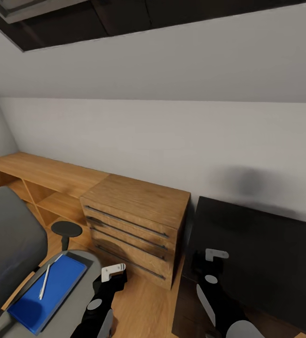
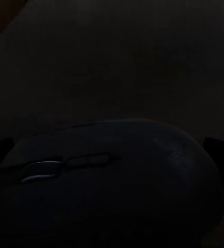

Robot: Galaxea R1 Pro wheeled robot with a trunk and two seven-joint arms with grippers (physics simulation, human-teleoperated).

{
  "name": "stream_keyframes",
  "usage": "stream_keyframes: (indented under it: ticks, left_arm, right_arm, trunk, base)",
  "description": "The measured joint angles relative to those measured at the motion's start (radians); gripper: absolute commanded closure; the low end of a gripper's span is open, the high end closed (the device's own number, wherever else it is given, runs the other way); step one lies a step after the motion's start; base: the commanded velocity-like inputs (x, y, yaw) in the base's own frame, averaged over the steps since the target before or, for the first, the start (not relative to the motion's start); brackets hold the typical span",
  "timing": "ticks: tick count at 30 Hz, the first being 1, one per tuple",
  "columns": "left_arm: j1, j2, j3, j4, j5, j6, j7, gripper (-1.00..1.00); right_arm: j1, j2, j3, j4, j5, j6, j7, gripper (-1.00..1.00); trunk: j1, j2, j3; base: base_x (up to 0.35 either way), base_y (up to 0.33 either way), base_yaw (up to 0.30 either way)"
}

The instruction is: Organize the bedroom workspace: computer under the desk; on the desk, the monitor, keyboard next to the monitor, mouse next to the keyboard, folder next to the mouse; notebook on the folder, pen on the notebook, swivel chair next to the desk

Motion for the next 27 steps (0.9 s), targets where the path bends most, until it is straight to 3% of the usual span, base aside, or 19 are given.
stream_keyframes:
  ticks: [9,10,18,27]
  left_arm:
    - [0.000,0.000,0.000,0.000,0.000,0.000,0.000,-1.00]
    - [0.000,0.000,-0.001,0.000,0.000,0.000,0.000,-1.00]
    - [0.000,-0.001,-0.001,0.000,0.000,0.000,0.000,-1.00]
    - [0.000,-0.001,-0.001,0.000,0.000,0.000,0.001,-1.00]
  right_arm:
    - [0.000,0.000,0.000,0.000,-0.001,0.000,-0.001,1.00]
    - [0.000,0.000,0.000,0.000,-0.001,0.000,-0.002,-1.00]
    - [0.000,0.000,0.000,0.000,-0.001,0.000,-0.003,-1.00]
    - [0.000,0.000,-0.001,0.034,0.000,-0.002,-0.005,-1.00]
  trunk:
    - [0.000,0.000,0.000]
    - [0.000,0.000,0.000]
    - [0.000,0.000,0.000]
    - [-0.034,0.063,0.028]
  base:
    - [0.000,0.000,0.000]
    - [0.000,0.000,0.000]
    - [0.000,0.000,0.000]
    - [0.000,0.000,0.000]
